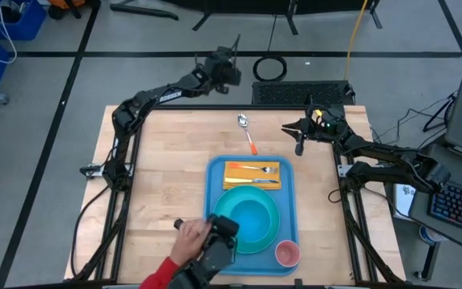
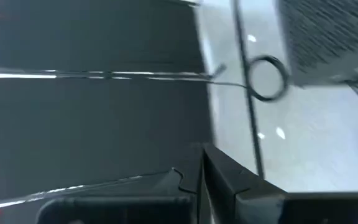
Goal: Set up tray
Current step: Adjust the blue serving tray
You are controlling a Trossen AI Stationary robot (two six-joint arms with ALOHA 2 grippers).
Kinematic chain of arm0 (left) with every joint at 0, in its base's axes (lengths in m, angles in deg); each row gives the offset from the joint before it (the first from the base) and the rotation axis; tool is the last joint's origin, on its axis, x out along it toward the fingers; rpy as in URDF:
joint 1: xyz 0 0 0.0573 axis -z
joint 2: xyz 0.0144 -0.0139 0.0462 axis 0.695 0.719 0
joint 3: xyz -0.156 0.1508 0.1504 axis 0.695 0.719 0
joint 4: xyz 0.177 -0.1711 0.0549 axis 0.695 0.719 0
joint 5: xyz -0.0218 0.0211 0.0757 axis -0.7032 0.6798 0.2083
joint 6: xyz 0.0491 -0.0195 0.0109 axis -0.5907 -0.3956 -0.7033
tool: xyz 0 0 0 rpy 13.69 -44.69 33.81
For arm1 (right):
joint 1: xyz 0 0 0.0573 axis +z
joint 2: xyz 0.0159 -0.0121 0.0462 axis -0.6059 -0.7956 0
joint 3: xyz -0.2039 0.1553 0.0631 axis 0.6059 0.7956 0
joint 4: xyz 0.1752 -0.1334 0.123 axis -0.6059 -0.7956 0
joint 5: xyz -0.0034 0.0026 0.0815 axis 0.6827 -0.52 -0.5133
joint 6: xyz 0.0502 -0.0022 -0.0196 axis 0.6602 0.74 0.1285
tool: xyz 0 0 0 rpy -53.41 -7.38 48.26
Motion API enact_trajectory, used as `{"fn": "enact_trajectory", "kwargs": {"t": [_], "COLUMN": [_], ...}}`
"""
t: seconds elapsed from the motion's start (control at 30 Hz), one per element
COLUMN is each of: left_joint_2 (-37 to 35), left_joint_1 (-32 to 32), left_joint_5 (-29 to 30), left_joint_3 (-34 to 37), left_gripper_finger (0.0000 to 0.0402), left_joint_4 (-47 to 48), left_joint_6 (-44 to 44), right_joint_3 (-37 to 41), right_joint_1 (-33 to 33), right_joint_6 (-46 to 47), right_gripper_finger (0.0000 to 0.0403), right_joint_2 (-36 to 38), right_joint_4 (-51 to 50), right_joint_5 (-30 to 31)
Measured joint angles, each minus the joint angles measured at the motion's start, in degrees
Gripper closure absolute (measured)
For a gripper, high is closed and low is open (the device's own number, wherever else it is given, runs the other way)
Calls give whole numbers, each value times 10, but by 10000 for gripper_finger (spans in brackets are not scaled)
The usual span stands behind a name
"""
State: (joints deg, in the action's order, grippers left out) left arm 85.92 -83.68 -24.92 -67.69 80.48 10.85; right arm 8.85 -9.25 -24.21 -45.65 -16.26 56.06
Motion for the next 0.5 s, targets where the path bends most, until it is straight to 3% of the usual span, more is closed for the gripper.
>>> {"fn": "enact_trajectory", "kwargs": {"t": [0.17, 0.23, 0.37, 0.5], "left_joint_2": [0, 0, 0, 0], "left_joint_1": [-19, -24, -28, -35], "left_joint_5": [-11, -42, -144, -270], "left_joint_3": [0, 0, 0, -2], "left_gripper_finger": [374, 377, 397, 397], "left_joint_4": [-60, -60, 45, 144], "left_joint_6": [38, -2, -184, -173], "right_joint_3": [0, 0, 0, 3], "right_joint_1": [0, 0, 0, 0], "right_joint_6": [0, 0, 0, -2], "right_gripper_finger": [358, 358, 358, 358], "right_joint_2": [0, 0, 0, 0], "right_joint_4": [0, 0, 0, 2], "right_joint_5": [0, 0, 0, 0]}}
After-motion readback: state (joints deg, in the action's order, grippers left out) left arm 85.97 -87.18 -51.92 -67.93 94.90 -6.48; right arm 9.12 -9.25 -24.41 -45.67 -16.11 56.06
